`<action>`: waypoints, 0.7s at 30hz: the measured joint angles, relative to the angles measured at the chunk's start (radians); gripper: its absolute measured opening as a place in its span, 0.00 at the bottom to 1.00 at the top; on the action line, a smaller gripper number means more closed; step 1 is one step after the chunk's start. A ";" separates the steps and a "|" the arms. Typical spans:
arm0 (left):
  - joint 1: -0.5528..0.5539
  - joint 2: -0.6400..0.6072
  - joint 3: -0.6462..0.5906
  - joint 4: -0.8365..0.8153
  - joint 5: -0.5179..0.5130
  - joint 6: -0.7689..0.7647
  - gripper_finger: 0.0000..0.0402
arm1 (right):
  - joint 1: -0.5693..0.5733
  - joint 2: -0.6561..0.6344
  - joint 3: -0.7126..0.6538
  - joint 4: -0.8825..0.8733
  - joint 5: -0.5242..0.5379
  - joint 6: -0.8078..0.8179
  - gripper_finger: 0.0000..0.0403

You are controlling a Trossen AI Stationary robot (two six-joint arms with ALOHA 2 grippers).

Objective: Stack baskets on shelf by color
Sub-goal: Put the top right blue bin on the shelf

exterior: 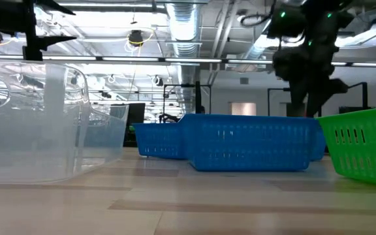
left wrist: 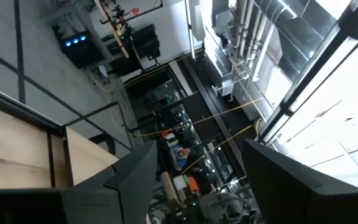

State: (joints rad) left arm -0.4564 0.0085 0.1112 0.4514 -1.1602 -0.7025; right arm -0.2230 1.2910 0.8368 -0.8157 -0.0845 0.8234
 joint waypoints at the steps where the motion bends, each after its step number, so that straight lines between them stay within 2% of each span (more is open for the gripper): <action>1: 0.000 0.000 0.000 0.000 -0.002 0.000 0.56 | 0.000 0.024 0.000 0.001 0.010 -0.008 0.62; 8: 0.000 0.000 0.000 -0.014 -0.003 -0.001 0.56 | 0.002 0.144 -0.001 0.015 0.033 -0.021 0.61; 11: 0.000 0.000 0.000 -0.020 -0.003 -0.001 0.56 | 0.008 0.158 -0.001 0.033 0.038 -0.010 0.56; 14: 0.000 0.000 0.000 -0.030 -0.003 -0.001 0.56 | 0.008 0.157 -0.001 0.043 0.039 0.018 0.43; 19: 0.000 0.000 0.000 -0.053 -0.005 -0.001 0.56 | 0.004 0.157 -0.001 0.042 0.040 0.022 0.10; 21: 0.000 0.000 0.000 -0.053 -0.005 -0.001 0.56 | 0.005 0.156 -0.001 0.045 0.040 0.018 0.04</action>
State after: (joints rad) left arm -0.4564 0.0086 0.1112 0.3981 -1.1650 -0.7036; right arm -0.2184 1.4471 0.8356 -0.7707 -0.0448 0.8418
